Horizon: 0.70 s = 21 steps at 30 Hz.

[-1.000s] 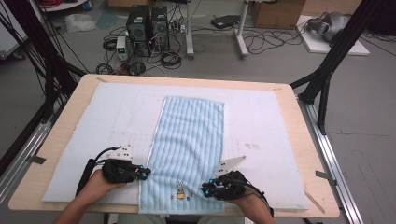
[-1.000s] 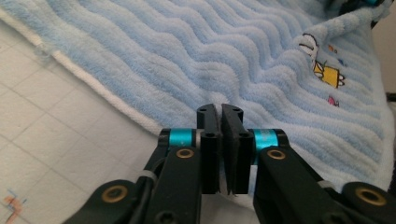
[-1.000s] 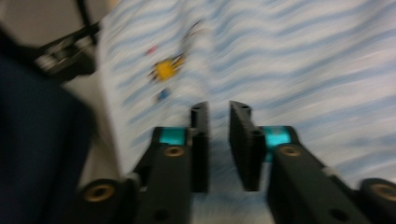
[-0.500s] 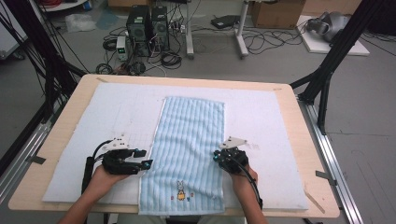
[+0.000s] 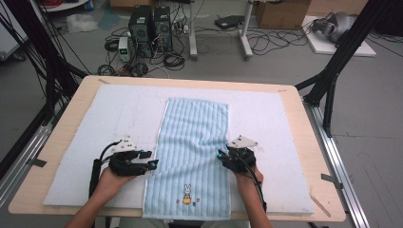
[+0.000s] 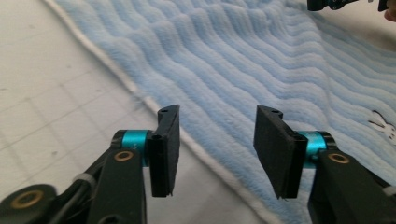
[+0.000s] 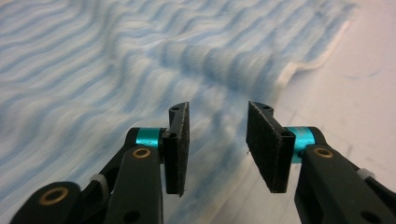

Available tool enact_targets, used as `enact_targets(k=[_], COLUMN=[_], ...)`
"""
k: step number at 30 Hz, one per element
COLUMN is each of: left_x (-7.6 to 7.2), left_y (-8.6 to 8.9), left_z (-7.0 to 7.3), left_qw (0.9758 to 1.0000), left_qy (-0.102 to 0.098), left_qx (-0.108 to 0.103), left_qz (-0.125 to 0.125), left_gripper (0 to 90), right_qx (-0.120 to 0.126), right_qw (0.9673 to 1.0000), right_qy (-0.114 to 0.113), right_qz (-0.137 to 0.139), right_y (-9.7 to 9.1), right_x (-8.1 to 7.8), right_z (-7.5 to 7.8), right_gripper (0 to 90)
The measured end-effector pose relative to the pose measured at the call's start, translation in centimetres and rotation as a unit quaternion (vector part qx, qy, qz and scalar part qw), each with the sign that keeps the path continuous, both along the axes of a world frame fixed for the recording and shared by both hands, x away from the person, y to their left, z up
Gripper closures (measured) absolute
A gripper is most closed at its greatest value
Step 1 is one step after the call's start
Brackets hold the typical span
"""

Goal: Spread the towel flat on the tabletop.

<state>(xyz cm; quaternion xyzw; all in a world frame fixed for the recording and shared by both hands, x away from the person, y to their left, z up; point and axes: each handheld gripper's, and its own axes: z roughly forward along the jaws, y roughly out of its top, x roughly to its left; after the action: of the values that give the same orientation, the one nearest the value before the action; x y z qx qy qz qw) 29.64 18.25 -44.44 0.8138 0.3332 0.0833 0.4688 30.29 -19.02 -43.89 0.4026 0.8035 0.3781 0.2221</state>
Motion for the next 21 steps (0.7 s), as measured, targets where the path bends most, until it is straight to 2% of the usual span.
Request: enact_targets(k=[4, 6, 7, 8, 9, 11, 12, 16, 17, 21], left_x=[-0.2, -0.2, -0.2, -0.3, -0.3, -0.4, -0.5, -1.0, -1.3, -1.9], left_y=[-1.1, -1.6, -1.8, -1.9, -1.9, -1.6, -1.5, -1.4, -1.3, -1.2], left_z=[-0.3, -0.6, -0.7, -0.6, -0.6, -0.5, -0.6, -0.4, -0.4, -0.1], left_qw=[0.9994, 0.9990, 0.9989, 0.9988, 0.9986, 0.9984, 0.9985, 0.9974, 0.9974, 0.9957], left_qy=[0.001, 0.002, -0.003, -0.006, -0.007, -0.002, -0.001, 0.006, 0.010, 0.018], left_qx=[0.022, 0.033, 0.035, 0.041, 0.045, 0.048, 0.046, 0.052, 0.049, 0.053], left_qz=[-0.028, -0.031, -0.031, -0.027, -0.025, -0.029, -0.030, -0.049, -0.053, -0.074], left_gripper=[57.9, 58.0, 58.5, 60.7, 64.5, 81.4, 86.3, 87.9, 88.0, 88.0], right_qx=[0.011, 0.013, 0.008, 0.002, 0.002, 0.004, 0.004, 0.002, -0.005, -0.005], right_qw=[0.9990, 0.9971, 0.9958, 0.9956, 0.9955, 0.9951, 0.9948, 0.9922, 0.9917, 0.9881], right_qy=[0.020, 0.041, 0.050, 0.050, 0.050, 0.057, 0.061, 0.079, 0.078, 0.091], right_qz=[0.037, 0.063, 0.076, 0.080, 0.081, 0.080, 0.082, 0.097, 0.102, 0.124], right_y=[0.0, 0.3, 0.4, 0.6, 0.6, 0.4, 0.3, 0.0, -0.1, -0.9], right_x=[-1.4, -1.8, -1.9, -2.1, -2.2, -2.1, -2.1, -2.4, -2.6, -3.5], right_z=[-0.2, -0.5, -0.7, -0.8, -0.8, -0.7, -0.7, -0.4, -0.3, -0.1], right_gripper=[58.7, 58.9, 59.1, 60.1, 61.3, 67.6, 70.1, 82.0, 82.5, 82.9])
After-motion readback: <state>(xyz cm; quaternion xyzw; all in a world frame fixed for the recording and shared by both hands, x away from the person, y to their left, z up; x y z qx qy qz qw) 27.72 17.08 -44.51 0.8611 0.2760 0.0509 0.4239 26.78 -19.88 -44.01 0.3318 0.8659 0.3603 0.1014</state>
